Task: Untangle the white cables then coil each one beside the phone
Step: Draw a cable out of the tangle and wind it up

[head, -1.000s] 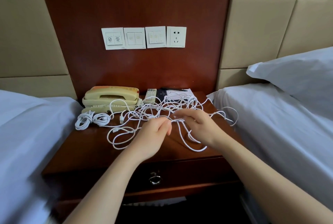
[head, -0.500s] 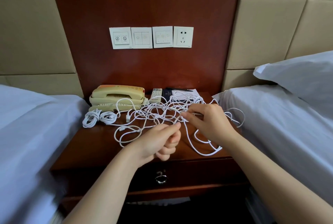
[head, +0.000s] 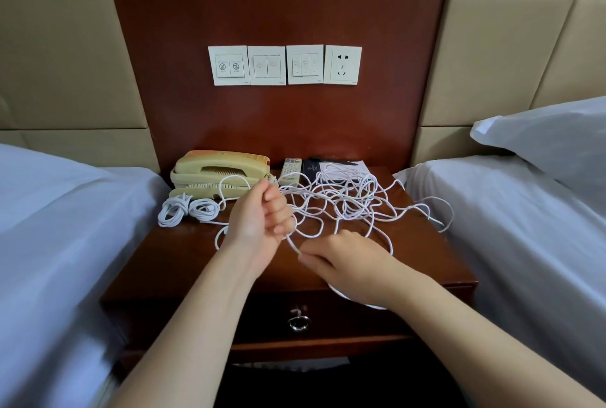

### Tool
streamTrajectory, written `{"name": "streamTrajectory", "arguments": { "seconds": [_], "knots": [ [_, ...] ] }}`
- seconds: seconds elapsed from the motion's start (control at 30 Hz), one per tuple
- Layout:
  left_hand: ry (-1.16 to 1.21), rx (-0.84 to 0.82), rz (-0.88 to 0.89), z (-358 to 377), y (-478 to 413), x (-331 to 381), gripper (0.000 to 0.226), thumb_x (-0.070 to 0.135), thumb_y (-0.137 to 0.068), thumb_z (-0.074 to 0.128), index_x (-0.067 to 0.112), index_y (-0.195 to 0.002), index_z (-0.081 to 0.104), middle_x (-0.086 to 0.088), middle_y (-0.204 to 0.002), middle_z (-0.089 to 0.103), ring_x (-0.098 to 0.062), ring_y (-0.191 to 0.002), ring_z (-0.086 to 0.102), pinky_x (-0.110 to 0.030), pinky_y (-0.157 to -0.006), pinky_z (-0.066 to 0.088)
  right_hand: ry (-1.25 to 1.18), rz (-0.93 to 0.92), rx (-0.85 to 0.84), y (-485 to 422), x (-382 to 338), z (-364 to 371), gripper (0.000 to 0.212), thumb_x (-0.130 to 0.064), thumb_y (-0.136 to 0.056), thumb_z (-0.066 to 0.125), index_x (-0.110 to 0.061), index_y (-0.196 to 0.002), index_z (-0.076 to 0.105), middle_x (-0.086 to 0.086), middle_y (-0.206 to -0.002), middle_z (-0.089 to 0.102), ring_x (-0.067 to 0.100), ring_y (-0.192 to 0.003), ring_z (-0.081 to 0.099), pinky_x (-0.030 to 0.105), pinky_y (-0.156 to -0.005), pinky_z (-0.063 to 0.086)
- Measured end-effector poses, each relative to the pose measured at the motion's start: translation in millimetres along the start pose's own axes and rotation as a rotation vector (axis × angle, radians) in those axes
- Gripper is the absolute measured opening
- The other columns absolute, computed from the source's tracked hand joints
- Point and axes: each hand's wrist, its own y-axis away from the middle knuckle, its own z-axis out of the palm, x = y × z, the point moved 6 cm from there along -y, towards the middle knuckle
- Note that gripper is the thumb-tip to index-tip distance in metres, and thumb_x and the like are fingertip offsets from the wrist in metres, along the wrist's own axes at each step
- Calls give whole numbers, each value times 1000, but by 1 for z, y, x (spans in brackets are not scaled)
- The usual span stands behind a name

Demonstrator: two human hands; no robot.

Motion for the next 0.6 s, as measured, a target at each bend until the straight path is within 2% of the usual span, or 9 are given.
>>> {"name": "streamTrajectory", "arguments": {
  "seconds": [0.1, 0.2, 0.3, 0.37, 0.43, 0.5, 0.6],
  "knots": [
    [-91, 37, 63, -6, -3, 3, 43, 25, -104, 28, 17, -62, 30, 7, -46, 19, -7, -35, 17, -18, -34, 20, 60, -42, -31, 5, -16, -3, 30, -38, -100, 35, -21, -75, 39, -5, -69, 40, 26, -71, 41, 34, -66, 38],
    [-377, 48, 187, -8, -6, 3, 43, 23, -104, 29, 14, -62, 32, 9, -42, 21, -6, -35, 19, -18, -36, 24, 58, -78, -45, 8, -23, -8, 31, -39, -100, 36, -21, -75, 40, -3, -72, 43, 26, -71, 42, 35, -68, 41],
    [-649, 37, 238, -9, -8, -3, 43, 19, -104, 29, 10, -63, 38, 8, -41, 27, -6, -34, 26, -20, -38, 32, 28, -130, 69, 10, -28, -19, 31, -38, -100, 38, -21, -75, 46, 2, -68, 50, 28, -66, 42, 37, -62, 39],
    [-760, -17, 181, -6, -9, -13, 43, 15, -102, 30, 8, -62, 43, 5, -41, 34, -5, -33, 31, -17, -37, 30, 31, -146, 205, 10, -26, -29, 34, -41, -95, 36, -20, -82, 59, 7, -70, 60, 33, -67, 53, 36, -58, 38],
    [-827, -84, 98, 0, -8, -26, 44, 9, -100, 33, 7, -59, 47, 5, -38, 42, -6, -34, 39, -19, -39, 34, -19, -106, 302, 9, -16, -37, 33, -42, -89, 38, -23, -82, 63, 3, -70, 64, 29, -67, 58, 37, -57, 41],
    [-749, -161, -46, 8, -2, -42, 43, 6, -99, 32, 5, -58, 46, 1, -37, 42, -10, -32, 40, -19, -37, 39, -76, -43, 402, 9, 0, -47, 28, -40, -88, 45, -24, -75, 63, -3, -64, 63, 20, -63, 58, 35, -58, 43],
    [-589, -295, -211, 20, 11, -58, 43, 14, -100, 31, 8, -58, 38, 3, -38, 30, -7, -29, 26, -12, -34, 23, -159, 39, 491, 10, 24, -55, 25, -35, -89, 57, -20, -70, 62, -10, -51, 49, 5, -52, 46, 22, -53, 35]
  ]
}}
